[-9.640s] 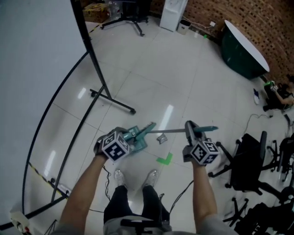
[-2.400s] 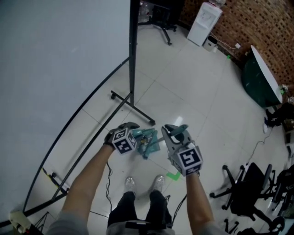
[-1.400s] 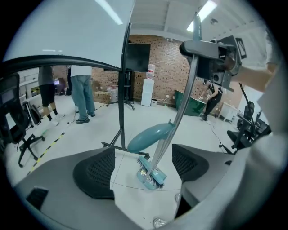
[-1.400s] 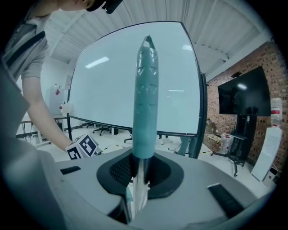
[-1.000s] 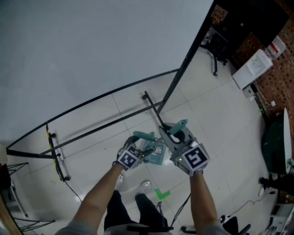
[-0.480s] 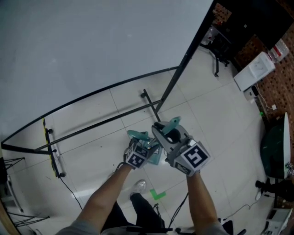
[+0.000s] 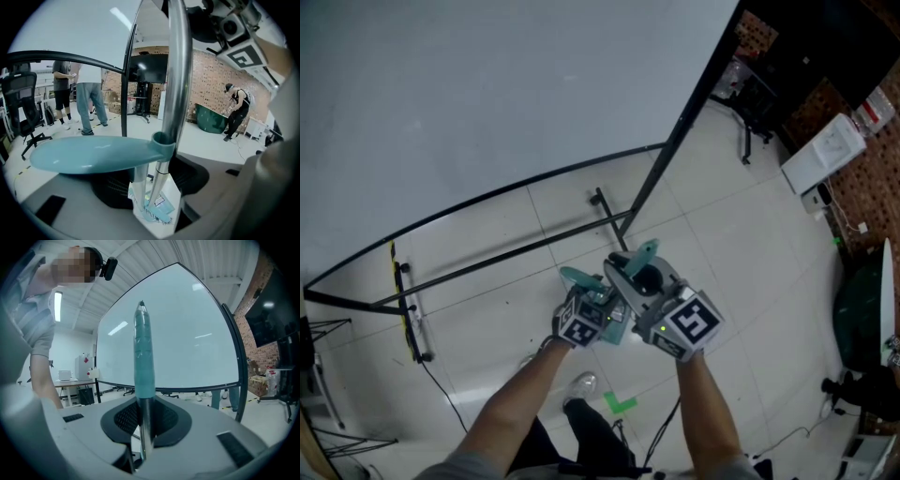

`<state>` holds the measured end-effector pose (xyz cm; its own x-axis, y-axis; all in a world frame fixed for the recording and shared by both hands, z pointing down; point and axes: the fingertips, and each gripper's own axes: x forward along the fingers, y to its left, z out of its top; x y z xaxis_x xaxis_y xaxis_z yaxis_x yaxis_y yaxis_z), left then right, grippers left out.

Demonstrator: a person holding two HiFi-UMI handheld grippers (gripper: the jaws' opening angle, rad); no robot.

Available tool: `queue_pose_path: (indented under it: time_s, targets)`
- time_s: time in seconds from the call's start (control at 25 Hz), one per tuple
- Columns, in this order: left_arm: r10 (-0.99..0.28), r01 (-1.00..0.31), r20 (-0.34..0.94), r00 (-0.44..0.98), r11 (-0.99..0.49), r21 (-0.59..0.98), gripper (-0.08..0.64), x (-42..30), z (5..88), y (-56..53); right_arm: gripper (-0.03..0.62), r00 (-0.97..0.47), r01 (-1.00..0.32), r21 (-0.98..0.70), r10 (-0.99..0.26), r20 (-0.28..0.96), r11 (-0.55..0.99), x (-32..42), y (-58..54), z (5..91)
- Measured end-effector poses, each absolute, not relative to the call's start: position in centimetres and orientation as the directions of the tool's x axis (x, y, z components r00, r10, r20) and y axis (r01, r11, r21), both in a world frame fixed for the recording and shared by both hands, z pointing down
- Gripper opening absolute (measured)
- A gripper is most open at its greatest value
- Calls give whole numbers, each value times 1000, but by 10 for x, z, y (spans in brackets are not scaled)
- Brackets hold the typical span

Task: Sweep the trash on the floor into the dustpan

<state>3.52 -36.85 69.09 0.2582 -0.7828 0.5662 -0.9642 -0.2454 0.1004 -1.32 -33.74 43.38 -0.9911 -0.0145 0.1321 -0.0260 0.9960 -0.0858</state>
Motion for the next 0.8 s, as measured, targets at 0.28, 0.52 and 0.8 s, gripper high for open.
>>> queue_pose_path:
  time_s: [0.28,0.52,0.8]
  targets:
    - [-777,-963,574,259,-252,93,187,36,689,-371,49,-991,-14,-79,-3,137,997,-13,-337,434]
    - [-769,-957,574,281,-271,106,193,39,692,-370,54,-991,-35,-99,-21,135,995,-11,-337,435]
    - [-676,-931,647,354,-323,172,260,39,712,-348,186,-987,-72,-167,-46,151,983,3,-338,440]
